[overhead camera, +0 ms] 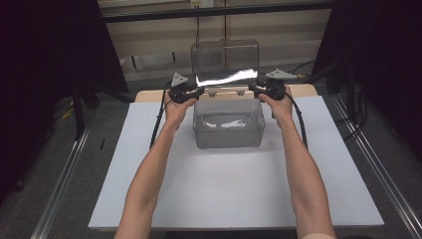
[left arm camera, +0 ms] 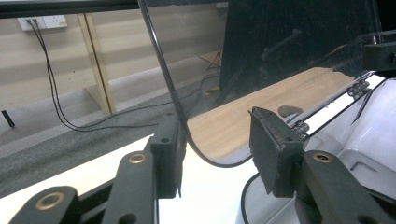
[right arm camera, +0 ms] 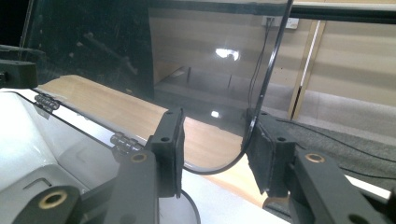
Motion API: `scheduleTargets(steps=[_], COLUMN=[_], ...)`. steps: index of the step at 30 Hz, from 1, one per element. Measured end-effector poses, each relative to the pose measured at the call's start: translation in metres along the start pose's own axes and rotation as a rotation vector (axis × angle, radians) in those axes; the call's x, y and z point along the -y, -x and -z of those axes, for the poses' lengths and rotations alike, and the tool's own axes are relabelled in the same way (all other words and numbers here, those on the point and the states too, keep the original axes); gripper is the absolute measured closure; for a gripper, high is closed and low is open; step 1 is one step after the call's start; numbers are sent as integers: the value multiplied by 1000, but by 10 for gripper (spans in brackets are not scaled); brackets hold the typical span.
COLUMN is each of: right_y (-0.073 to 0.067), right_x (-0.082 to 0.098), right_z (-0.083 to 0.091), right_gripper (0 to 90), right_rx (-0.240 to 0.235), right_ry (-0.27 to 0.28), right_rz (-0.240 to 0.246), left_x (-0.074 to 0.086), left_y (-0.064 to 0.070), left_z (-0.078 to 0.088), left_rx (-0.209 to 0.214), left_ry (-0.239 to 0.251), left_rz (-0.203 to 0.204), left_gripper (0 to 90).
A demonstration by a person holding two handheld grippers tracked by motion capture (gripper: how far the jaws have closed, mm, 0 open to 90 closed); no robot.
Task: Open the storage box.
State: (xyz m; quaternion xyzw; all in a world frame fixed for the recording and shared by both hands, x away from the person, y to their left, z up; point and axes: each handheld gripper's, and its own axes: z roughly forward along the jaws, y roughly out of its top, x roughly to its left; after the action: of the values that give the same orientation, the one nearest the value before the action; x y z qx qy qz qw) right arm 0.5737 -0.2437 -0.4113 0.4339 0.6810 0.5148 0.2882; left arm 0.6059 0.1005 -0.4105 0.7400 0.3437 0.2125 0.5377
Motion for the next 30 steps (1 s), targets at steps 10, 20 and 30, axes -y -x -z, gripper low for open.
scheduleTargets(steps=[10, 20, 30], right_y=[0, 4, 6], right_x=[-2, 0, 7], right_z=[-1, -2, -8], right_gripper=[573, 563, 527], right_rx=[0, -3, 12], right_ry=[-19, -31, -48], right_rz=[-24, -72, -84], left_x=[1, 2, 10], left_y=[0, -2, -6], left_z=[-1, -2, -5], left_rx=[1, -14, -37], left_ry=[6, 3, 0], left_rz=[19, 50, 108], left_gripper=[533, 442, 320])
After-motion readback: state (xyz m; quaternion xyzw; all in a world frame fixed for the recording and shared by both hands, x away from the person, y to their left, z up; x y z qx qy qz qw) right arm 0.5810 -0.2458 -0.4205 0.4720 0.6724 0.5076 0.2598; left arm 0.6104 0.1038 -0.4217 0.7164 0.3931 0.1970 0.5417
